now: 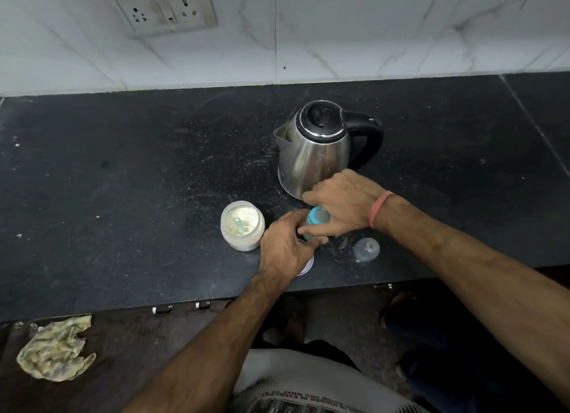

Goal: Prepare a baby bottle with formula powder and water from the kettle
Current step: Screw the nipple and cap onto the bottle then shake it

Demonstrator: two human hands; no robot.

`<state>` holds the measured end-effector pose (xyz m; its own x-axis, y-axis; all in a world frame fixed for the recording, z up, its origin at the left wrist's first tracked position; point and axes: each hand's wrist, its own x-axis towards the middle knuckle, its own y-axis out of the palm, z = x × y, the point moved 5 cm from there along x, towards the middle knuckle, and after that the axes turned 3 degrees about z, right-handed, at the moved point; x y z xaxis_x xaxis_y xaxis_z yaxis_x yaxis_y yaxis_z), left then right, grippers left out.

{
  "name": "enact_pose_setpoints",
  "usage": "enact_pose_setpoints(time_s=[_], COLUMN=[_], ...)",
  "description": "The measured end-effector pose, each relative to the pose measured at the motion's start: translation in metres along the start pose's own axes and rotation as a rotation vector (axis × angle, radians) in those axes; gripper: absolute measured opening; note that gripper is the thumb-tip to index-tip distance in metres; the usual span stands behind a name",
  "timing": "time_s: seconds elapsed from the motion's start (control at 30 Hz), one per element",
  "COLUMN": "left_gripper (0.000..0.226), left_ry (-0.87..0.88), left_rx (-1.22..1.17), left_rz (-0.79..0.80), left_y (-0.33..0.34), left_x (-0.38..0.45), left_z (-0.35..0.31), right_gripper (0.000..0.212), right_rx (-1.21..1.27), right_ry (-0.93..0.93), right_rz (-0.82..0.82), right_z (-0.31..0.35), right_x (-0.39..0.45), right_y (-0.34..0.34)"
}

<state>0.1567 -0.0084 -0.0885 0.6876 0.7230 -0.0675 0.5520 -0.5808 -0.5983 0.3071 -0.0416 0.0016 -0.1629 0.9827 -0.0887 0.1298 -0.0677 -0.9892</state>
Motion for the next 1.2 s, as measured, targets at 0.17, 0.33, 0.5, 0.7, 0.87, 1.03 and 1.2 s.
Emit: enact_pose_setpoints(time_s=[0.17,0.33,0.5,0.7,0.87,1.03,1.2], left_gripper=[0.046,0.032,0.022,0.027,0.043,0.059,0.062], left_ry=[0.018,-0.016,-0.034,-0.016,-0.04,-0.102,-0.097], left_rx=[0.018,0.045,0.035,0.061,0.058,0.02,0.027], left_rz=[-0.012,-0.014,-0.03,0.023,0.028,0.027,0.033], left_y=[-0.005,-0.002,-0.005,-0.005,-0.009,-0.005,-0.005], left_x=[0.002,0.0,0.0,0.002,0.002,0.0,0.001], left_z=[-0.002,-0.002,-0.004,-0.003,-0.008,-0.004,-0.006], right_gripper=[0.059,0.054,0.052,0.06,0.069,0.072,0.069], right_rx=[0.038,0.163,0.322,0.314,0.64,0.569,0.564], right_ry=[0.044,0.369,0.76,0.916,0.826,0.88,0.933], right_rz=[-0.092,-0.244,-0.282,-0.108,0.044,0.347,0.35], right_z=[0.002,0.014,0.032,0.041,0.03,0.028,0.037], right_x=[-0.005,-0.019,-0.03,-0.04,-0.071,-0.111,-0.124], right_y=[0.012,0.027,0.03,0.02,0.012,0.027,0.045])
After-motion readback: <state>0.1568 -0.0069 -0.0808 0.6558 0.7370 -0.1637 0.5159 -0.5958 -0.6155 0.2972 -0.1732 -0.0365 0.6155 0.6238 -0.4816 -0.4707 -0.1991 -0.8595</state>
